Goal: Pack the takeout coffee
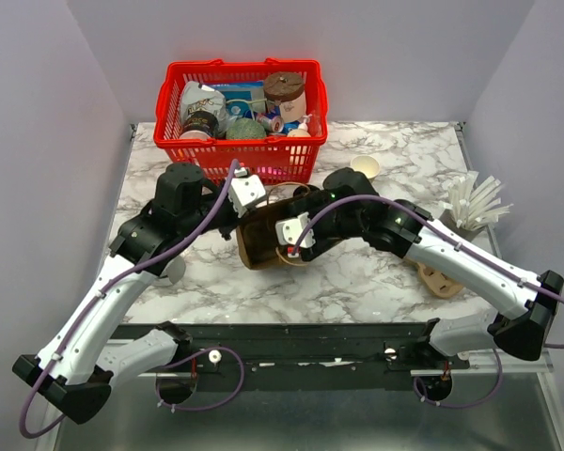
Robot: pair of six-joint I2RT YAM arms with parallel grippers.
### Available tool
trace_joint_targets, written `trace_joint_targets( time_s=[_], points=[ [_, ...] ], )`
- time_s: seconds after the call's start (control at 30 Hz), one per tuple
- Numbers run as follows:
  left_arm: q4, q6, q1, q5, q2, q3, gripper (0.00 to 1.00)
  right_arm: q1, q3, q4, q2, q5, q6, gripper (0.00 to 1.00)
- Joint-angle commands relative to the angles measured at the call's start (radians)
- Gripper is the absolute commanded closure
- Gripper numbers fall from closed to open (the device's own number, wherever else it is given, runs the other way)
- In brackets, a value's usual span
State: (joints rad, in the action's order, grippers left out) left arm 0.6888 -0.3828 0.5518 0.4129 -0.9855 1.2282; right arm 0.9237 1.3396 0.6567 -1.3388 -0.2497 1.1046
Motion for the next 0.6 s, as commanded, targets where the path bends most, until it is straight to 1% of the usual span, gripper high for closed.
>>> trace_joint_targets(
  time_s=[0.0, 0.03, 0.13, 0.3, 0.43, 0.57],
  points=[
    [-0.081, 0.003, 0.014, -0.111, 0.011, 0.008, 1.00, 0.007, 0.027, -0.086, -0.010, 0.044, -0.002, 0.99],
    [-0.098, -0.010, 0.014, -0.141, 0.013, 0.005, 1.00, 0.009, 0.032, -0.085, -0.020, 0.044, -0.008, 0.99],
    [-0.112, -0.071, 0.017, -0.166, 0.036, -0.016, 1.00, 0.009, 0.047, -0.086, -0.060, 0.059, -0.035, 1.00],
    [-0.167, -0.154, 0.040, -0.206, 0.123, -0.119, 1.00, 0.006, 0.035, -0.092, -0.088, 0.076, -0.098, 1.00],
    [-0.190, -0.153, 0.074, -0.221, 0.157, -0.171, 1.00, 0.006, 0.001, -0.117, -0.080, 0.066, -0.137, 0.99],
    [-0.193, -0.113, 0.100, -0.212, 0.166, -0.197, 1.00, 0.009, -0.100, -0.193, -0.045, 0.053, -0.120, 1.00]
  ],
)
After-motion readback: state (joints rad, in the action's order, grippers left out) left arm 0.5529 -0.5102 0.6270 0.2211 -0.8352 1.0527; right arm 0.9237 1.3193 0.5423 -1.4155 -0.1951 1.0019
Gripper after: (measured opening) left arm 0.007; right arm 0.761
